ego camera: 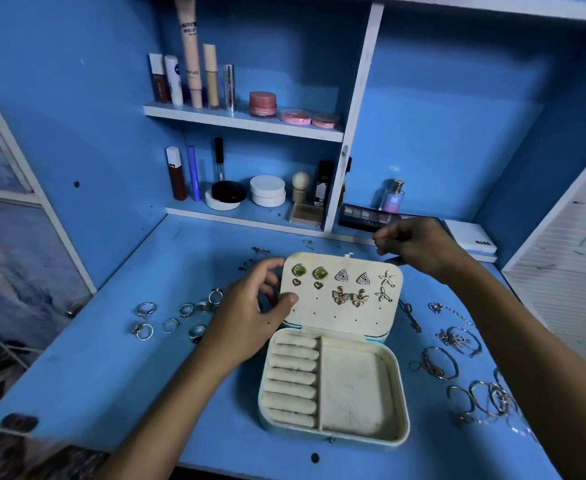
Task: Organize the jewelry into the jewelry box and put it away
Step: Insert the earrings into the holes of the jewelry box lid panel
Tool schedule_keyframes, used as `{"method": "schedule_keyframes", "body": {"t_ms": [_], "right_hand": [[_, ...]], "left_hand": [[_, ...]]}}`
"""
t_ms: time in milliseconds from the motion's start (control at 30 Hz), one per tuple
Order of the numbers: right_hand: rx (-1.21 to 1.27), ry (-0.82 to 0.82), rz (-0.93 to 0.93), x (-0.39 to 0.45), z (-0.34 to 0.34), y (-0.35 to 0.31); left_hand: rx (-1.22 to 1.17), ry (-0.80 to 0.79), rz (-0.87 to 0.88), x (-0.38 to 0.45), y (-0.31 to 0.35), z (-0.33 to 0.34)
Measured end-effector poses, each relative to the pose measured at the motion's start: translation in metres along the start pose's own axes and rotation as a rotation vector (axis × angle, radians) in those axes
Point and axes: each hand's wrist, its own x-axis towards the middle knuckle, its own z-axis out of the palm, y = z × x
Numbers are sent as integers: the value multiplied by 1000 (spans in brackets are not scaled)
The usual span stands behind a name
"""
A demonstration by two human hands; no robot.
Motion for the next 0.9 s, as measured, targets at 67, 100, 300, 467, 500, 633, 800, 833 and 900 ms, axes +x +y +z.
{"method": "schedule_keyframes", "body": {"t_ms": [67,100,300,467,500,633,800,833,900], "right_hand": [[20,-31,2,-3,3,-2],[33,-51,0,-4,5,-4],[73,-173,-15,-21,15,-23],[10,-257,-58,-34,27,-37],[-1,-276,-64,-36,30,-40],[-37,-349,-98,-45,42,-51],[-58,-448,-115,-56,57,-62],[-50,-474,-115,-57,60,-63],[-15,-525,-122,-60,65,-63]], "left_hand": [[20,15,39,-4,1,-2],[29,29,63,-6,3,-3],[130,73,159,-25,11,-8],[145,79,232,-37,11,-10],[147,75,236,-39,11,-11],[174,85,253,-44,7,-11],[208,100,310,-48,-1,-9],[209,101,314,-48,-2,-9],[207,102,314,-49,-2,-9]]}}
